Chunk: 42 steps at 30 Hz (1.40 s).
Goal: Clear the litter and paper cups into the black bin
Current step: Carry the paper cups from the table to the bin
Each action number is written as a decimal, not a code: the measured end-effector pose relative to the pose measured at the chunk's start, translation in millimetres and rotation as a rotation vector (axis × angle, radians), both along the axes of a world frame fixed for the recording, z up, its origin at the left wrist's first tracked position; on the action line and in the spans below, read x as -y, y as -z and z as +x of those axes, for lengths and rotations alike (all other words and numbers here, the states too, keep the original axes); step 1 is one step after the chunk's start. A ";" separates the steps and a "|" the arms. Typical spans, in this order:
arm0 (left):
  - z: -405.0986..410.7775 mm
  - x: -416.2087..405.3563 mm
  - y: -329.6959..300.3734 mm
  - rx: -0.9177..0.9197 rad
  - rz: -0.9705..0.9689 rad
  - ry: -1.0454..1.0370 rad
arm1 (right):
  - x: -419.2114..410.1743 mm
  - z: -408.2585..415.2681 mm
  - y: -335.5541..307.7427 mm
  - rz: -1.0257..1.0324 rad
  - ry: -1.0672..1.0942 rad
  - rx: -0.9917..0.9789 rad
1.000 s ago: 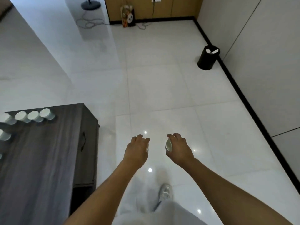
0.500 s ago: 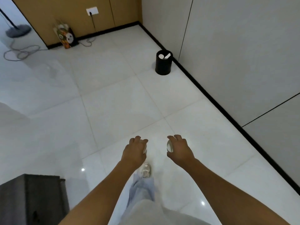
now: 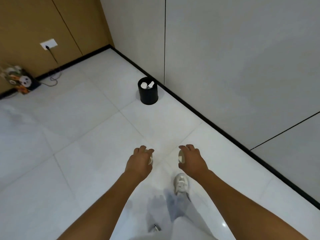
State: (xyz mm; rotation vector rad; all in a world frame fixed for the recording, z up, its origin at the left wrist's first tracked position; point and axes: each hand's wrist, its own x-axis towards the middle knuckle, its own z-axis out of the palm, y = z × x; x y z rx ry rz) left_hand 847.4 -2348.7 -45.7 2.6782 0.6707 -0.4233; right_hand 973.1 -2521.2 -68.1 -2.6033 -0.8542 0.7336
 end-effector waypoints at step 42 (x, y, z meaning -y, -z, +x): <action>629.2 -492.1 53.5 0.002 -0.120 -0.605 | -579.6 679.2 42.6 -0.063 -0.474 -0.057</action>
